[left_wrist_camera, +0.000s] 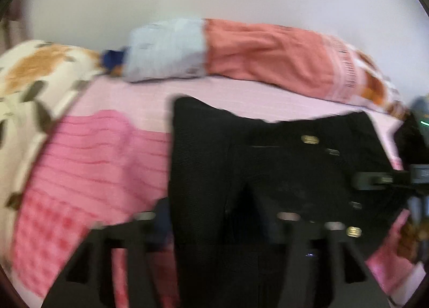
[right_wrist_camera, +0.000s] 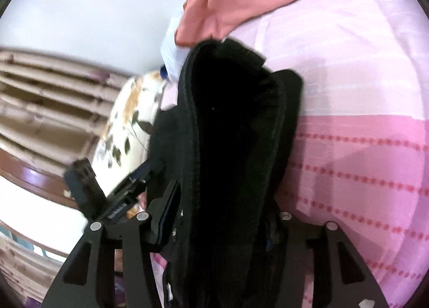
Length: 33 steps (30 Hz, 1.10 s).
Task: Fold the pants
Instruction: 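Open both grippers and withdraw them from the folded jeans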
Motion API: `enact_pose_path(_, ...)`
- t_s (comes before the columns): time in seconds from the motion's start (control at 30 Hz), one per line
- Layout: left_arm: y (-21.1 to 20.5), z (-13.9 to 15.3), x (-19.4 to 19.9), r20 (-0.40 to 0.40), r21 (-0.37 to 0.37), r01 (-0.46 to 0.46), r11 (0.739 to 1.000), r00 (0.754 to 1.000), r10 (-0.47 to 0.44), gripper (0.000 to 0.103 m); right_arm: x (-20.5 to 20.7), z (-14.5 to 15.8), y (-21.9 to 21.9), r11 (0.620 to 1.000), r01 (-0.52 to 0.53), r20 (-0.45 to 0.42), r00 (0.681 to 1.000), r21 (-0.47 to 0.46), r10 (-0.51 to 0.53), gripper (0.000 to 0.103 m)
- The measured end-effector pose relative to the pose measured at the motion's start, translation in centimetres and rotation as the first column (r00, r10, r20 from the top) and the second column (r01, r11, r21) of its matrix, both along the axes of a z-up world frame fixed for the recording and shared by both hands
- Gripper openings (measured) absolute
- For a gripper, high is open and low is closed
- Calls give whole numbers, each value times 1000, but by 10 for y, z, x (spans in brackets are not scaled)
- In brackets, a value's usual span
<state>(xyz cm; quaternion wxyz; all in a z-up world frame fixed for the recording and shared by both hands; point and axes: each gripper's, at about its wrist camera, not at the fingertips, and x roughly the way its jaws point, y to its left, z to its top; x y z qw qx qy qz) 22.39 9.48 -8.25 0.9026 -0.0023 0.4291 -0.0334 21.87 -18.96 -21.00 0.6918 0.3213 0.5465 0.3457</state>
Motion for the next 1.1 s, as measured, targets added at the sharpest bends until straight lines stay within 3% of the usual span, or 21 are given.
enact_pose_path(0.03, 3, 2, -1, 16, 17, -33, 999, 999, 33, 80, -4, 3, -6, 999, 37, 13, 999, -27, -37, 52)
enact_pose_path(0.1, 14, 6, -5, 38, 0, -67, 998, 997, 67, 83, -11, 15, -12, 991, 88, 66, 994, -96, -82, 65)
enact_pose_path(0.2, 27, 13, -13, 23, -36, -132, 991, 991, 132, 86, -35, 41, -12, 972, 139, 187, 977, -192, -103, 71)
enact_pose_path(0.27, 32, 18, -24, 41, -64, -151, 986, 987, 154, 87, -55, 64, -2, 957, 148, 274, 959, -251, -77, 95)
enact_pose_path(0.3, 32, 21, -28, 46, -57, -162, 985, 985, 165, 89, -69, 79, 7, 939, 160, 334, 941, -305, -52, 98)
enact_pose_path(0.5, 3, 38, -68, 102, 5, -161, 987, 982, 160, 91, -131, 138, 43, 838, 265, 567, 821, -478, 63, 101)
enact_pose_path(0.6, -11, 50, -85, 137, 11, -151, 988, 979, 148, 93, -158, 153, 38, 800, 388, 640, 768, -457, -7, 102)
enact_pose_path(0.7, -22, 69, -107, 195, 10, -154, 988, 969, 149, 96, -171, 162, 25, 823, 448, 670, 734, -349, -115, 102)
enact_pose_path(0.77, -27, 83, -122, 241, -1, -147, 989, 960, 143, 97, -172, 164, 19, 821, 470, 657, 736, -325, -161, 103)
enact_pose_path(0.9, -42, 105, -144, 307, 39, -141, 989, 944, 123, 100, -169, 164, 19, 832, 416, 580, 802, -368, -145, 103)
enact_pose_path(1.0, -55, 115, -155, 328, 112, -140, 984, 940, 96, 101, -182, 173, 27, 805, 426, 615, 782, -412, -99, 103)
enact_pose_path(1.1, -61, 126, -170, 368, 135, -128, 982, 927, 70, 103, -193, 182, 33, 786, 450, 652, 754, -425, -79, 103)
